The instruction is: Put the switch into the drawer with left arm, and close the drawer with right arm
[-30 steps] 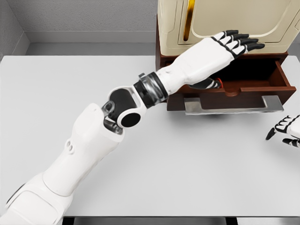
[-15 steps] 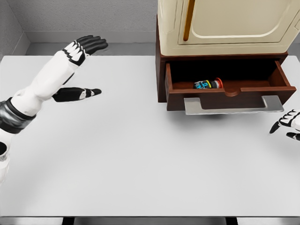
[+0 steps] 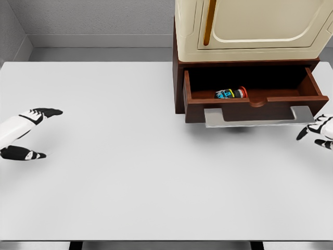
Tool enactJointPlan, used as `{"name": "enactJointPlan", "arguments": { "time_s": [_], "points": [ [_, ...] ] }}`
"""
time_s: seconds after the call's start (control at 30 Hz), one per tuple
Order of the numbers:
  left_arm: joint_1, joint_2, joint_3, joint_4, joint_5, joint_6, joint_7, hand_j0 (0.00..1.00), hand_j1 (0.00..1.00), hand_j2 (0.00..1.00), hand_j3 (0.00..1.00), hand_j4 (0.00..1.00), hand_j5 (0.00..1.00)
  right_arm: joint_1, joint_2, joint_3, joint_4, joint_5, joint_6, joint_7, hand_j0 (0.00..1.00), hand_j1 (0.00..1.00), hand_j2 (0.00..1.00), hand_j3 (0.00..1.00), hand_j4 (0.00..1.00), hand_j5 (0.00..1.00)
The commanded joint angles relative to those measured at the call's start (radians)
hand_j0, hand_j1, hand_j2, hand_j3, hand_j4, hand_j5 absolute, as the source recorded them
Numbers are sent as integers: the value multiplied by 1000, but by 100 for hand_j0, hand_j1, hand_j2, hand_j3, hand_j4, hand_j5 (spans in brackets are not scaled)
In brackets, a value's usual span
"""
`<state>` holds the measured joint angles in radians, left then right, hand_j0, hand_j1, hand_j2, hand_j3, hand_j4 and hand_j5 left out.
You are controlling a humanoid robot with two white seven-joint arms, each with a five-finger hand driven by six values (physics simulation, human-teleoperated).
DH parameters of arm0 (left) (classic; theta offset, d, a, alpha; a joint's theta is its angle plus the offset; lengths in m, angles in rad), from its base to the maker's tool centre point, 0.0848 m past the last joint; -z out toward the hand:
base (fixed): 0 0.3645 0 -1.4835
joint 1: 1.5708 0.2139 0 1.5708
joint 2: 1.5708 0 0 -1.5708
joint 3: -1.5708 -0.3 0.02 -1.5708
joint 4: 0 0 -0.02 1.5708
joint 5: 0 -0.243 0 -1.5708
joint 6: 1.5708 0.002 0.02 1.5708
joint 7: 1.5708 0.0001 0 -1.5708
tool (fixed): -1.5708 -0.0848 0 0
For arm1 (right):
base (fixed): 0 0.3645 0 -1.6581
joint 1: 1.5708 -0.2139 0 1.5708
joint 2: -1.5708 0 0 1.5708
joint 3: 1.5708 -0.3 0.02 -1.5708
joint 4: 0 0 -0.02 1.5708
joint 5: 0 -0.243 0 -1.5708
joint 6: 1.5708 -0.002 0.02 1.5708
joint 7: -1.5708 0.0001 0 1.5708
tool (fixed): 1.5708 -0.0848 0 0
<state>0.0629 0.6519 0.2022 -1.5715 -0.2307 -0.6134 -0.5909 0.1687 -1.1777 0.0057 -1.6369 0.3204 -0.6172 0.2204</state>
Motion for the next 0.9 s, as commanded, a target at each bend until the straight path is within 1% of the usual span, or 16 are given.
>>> {"name": "enactJointPlan", "arguments": {
  "time_s": [0.0, 0.07, 0.33, 0.4, 0.5, 0.67, 0.87],
  "points": [
    [0, 2, 6, 4, 10, 3, -20, 100, 100, 100, 100, 100, 100, 0, 10, 33, -4, -34, 6, -6, 58, 58, 58, 58, 58, 58],
    [0, 2, 6, 4, 8, 3, -20, 100, 100, 100, 100, 100, 100, -37, 24, 68, -3, -34, 6, -6, 58, 58, 58, 58, 58, 58],
    [2, 0, 6, 7, 7, 3, -20, 100, 100, 100, 100, 100, 100, -51, 30, 69, 19, -24, 6, -6, 58, 58, 58, 58, 58, 58],
    [2, 0, 8, 25, 8, 3, -20, 100, 100, 100, 100, 100, 100, -52, 29, 71, 31, -24, 6, -6, 58, 58, 58, 58, 58, 58],
    [2, 0, 8, 25, 8, 3, -20, 100, 100, 100, 100, 100, 100, -69, 36, 79, 32, -14, 6, -6, 58, 58, 58, 58, 58, 58],
    [2, 0, 8, 27, 8, 3, -20, 100, 100, 100, 100, 100, 100, -172, 73, 174, 69, -8, 6, -6, 58, 58, 58, 58, 58, 58],
    [3, 0, 8, 27, 10, 3, -20, 100, 100, 100, 100, 100, 100, -176, 66, 178, 78, -6, 6, -6, 59, 59, 59, 59, 59, 59]
  ]
}}
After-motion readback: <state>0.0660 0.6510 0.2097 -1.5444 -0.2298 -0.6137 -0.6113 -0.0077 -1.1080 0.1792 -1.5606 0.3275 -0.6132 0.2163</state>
